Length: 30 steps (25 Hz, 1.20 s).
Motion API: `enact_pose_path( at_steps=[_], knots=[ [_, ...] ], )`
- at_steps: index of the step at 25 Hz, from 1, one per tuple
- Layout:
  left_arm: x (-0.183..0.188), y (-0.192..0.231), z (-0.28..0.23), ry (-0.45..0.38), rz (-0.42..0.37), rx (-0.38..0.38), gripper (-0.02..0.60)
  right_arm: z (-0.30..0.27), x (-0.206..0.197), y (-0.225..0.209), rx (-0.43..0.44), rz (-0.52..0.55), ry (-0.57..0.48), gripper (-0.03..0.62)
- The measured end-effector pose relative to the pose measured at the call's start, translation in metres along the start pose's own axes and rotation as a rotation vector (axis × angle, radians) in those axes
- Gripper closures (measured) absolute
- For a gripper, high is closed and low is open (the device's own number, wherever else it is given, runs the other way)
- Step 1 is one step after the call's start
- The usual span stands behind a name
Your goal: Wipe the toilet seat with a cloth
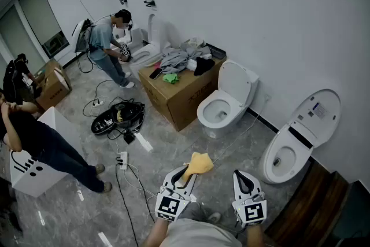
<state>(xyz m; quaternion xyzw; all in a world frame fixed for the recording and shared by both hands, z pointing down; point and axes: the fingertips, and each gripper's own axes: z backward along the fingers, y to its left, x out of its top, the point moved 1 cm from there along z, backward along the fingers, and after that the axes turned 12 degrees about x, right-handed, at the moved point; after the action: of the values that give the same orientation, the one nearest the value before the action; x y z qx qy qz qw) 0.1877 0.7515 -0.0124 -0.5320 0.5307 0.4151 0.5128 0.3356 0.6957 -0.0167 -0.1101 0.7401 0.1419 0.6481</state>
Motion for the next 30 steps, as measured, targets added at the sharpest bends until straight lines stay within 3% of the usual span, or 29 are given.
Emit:
enact_pose_path(
  at_steps=[7,12,19,30],
  knots=[
    [-0.016,0.006,-0.013,0.019,0.026,0.022,0.478,-0.018,-0.004,-0.007,0.002,-0.016,-0.016,0.588],
    [-0.022,0.029,-0.051,0.013,0.039,0.016,0.479,-0.053,-0.007,-0.032,-0.039,-0.019,-0.003,0.588],
    [-0.018,0.086,-0.123,-0.009,0.078,-0.007,0.479,-0.133,-0.002,-0.076,-0.060,-0.007,0.008,0.588],
    [-0.011,0.172,-0.228,-0.045,0.060,-0.056,0.479,-0.245,0.002,-0.121,-0.084,0.018,0.047,0.588]
  ],
)
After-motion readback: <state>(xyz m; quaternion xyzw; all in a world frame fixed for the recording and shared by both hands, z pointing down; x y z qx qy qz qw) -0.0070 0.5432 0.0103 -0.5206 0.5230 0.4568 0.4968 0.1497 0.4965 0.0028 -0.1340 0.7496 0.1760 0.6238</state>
